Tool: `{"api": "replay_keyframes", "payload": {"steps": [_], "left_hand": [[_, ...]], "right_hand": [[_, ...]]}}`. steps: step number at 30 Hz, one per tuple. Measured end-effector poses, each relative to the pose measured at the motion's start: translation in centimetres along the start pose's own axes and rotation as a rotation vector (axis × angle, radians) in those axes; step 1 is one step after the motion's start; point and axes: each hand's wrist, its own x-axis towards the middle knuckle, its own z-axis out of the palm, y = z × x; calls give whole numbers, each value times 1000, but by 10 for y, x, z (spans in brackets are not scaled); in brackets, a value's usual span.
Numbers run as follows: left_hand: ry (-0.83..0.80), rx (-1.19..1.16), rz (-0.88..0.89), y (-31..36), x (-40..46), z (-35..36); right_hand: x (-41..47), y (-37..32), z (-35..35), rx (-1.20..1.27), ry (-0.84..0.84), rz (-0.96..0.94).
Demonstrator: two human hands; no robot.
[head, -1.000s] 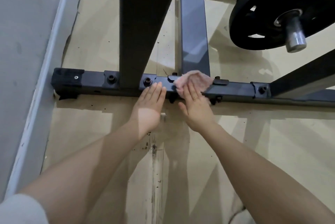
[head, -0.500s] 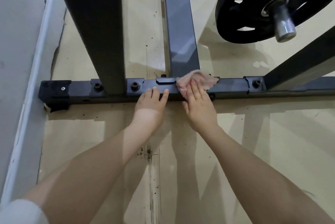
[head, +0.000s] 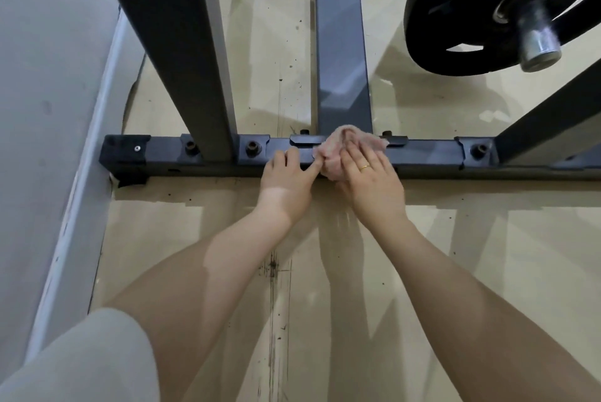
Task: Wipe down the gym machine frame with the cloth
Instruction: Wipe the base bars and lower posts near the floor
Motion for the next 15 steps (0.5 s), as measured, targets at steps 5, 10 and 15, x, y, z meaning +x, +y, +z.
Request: {"api": "replay_keyframes", "payload": {"steps": [5, 10, 15], "left_hand": [[-3, 35, -27, 5, 2, -2], [57, -79, -68, 12, 1, -7], [105, -198, 75, 16, 3, -8]], "right_hand": [[1, 1, -7, 51, 95, 128], [15, 9, -16, 154, 31, 47], [18, 61, -45, 628, 336, 521]]}}
